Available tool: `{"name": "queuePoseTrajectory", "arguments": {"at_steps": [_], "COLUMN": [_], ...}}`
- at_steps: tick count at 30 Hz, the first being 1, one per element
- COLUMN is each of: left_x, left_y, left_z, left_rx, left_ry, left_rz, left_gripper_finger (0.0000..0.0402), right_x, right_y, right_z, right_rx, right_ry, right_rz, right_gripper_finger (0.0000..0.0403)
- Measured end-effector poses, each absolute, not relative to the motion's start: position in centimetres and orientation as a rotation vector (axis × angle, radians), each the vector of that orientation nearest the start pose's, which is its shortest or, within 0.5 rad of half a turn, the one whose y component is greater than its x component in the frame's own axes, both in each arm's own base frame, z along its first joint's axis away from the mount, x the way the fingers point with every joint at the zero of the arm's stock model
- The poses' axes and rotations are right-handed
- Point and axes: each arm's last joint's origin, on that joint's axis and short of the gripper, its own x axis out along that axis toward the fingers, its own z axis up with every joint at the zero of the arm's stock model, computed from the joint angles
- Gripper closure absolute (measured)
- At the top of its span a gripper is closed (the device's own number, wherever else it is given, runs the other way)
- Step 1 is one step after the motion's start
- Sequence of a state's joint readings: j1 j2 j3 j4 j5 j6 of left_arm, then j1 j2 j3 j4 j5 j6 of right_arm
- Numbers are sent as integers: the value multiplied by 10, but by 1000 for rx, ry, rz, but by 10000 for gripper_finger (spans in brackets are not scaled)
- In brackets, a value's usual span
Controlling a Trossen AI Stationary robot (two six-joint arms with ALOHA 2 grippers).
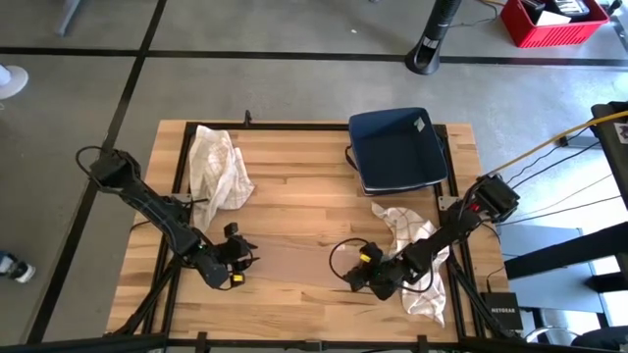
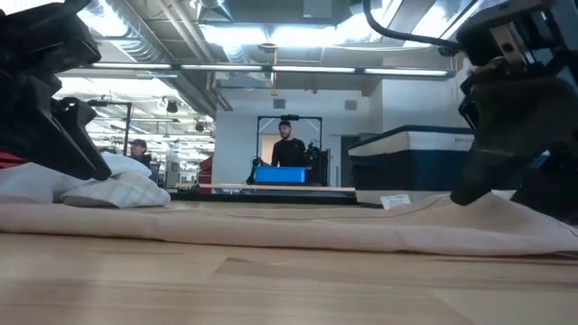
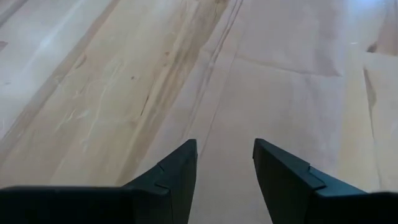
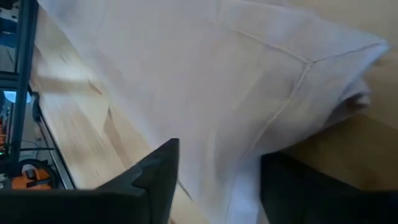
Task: Fold towel
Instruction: Fold the pink towel
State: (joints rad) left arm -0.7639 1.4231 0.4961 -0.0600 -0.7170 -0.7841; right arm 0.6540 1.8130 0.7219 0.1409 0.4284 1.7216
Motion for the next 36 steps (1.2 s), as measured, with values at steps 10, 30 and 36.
{"name": "queuePoseTrajectory", "arguments": {"at_steps": [10, 30, 36], "left_x": [177, 218, 223], "left_y": [-143, -118, -119], "left_z": [130, 98, 92], "left_rx": [-88, -105, -85], "left_ry": [673, 814, 791], "left_rz": [227, 176, 160], "left_gripper_finger": [251, 251, 251], "right_x": [248, 267, 298], "right_y": [172, 163, 156], "right_z": [91, 151, 185], "right_rx": [1051, 990, 928], "right_ry": [685, 573, 480], "right_rz": [-539, -431, -377], "right_gripper_finger": [381, 396, 396]}}
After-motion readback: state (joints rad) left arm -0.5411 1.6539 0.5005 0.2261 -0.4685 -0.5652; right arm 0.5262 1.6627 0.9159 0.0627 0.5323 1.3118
